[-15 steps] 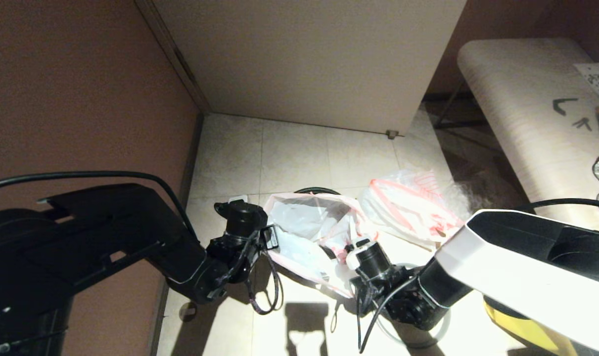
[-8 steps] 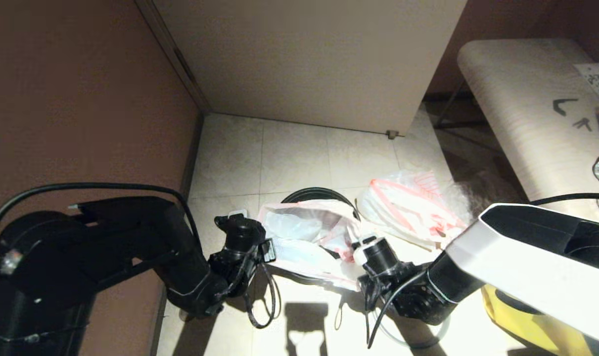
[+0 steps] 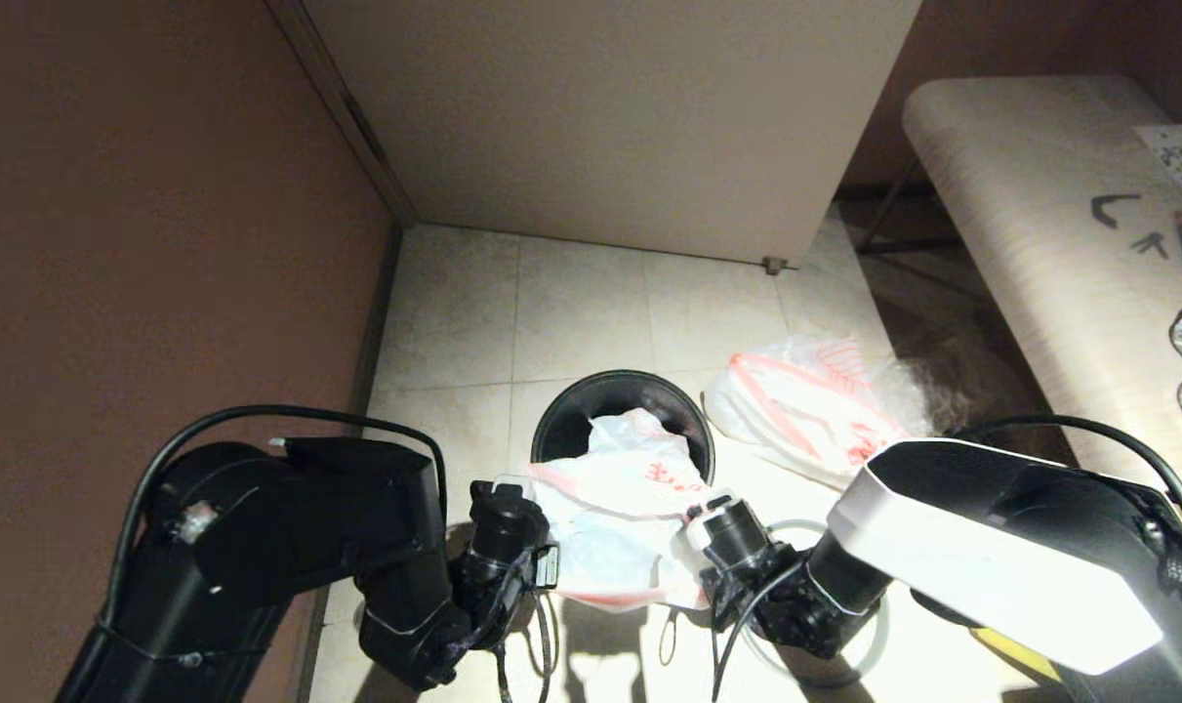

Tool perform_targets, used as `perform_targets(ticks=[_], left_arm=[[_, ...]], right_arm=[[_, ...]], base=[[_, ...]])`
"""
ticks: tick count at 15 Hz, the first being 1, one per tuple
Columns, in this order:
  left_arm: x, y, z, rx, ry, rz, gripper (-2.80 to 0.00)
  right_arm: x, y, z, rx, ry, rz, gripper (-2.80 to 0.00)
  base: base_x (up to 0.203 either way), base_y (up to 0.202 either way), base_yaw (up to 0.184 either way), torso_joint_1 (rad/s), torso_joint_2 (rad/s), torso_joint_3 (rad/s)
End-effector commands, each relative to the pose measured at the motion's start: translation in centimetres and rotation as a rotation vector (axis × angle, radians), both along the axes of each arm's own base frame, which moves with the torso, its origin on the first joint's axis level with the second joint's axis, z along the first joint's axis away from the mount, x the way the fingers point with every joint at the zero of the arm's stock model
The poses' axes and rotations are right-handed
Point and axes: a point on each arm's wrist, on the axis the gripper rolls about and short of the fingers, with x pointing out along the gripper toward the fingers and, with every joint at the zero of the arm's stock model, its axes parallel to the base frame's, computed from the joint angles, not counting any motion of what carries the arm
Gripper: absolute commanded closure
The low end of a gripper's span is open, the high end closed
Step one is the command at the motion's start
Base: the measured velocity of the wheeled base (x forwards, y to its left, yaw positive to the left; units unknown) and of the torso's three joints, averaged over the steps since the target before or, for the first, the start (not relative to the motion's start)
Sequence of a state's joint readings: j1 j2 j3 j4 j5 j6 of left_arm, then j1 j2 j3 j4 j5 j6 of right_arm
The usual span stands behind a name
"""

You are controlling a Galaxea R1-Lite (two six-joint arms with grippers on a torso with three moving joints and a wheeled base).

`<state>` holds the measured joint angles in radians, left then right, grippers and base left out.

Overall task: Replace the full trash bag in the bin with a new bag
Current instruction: Put the new garbage bag on the trash can

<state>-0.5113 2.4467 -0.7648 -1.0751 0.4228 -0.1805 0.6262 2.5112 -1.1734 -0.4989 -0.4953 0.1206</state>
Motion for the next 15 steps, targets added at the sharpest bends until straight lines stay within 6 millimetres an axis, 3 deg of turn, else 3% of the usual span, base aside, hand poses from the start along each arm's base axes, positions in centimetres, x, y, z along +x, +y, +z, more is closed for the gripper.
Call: perform_targets(ticks=[1, 4, 8, 13, 15], left_arm=[[0.9, -0.1, -1.3, 0.015, -0.001, 0.010, 0.00], [3.8, 0.1, -0.2, 0.014, -0.086, 0.082, 0.00], [5.3, -0.4, 1.0, -0.016, -0.178, 0.175, 0.00], [6.7, -0.1, 2.3, -0.088, -0.260, 0.251, 0.00], [7.0, 0.4, 2.4, -0.089, -0.265, 0.265, 0.00]], right_arm=[[1.3, 0.1, -0.9, 0.009, -0.017, -0.018, 0.00], [4.6, 0.2, -0.3, 0.050, -0.092, -0.049, 0.00], [7.6, 1.5, 1.0, 0.068, -0.196, -0.023, 0.00], [9.0, 3.4, 3.9, 0.094, -0.293, 0.055, 0.00], [9.0, 3.5, 4.0, 0.083, -0.296, 0.066, 0.00]], base=[[0.000, 0.000, 0.000, 0.000, 0.00, 0.000], [0.000, 0.000, 0.000, 0.000, 0.00, 0.000], [0.000, 0.000, 0.000, 0.000, 0.00, 0.000], [0.000, 0.000, 0.000, 0.000, 0.00, 0.000], [0.000, 0.000, 0.000, 0.000, 0.00, 0.000]])
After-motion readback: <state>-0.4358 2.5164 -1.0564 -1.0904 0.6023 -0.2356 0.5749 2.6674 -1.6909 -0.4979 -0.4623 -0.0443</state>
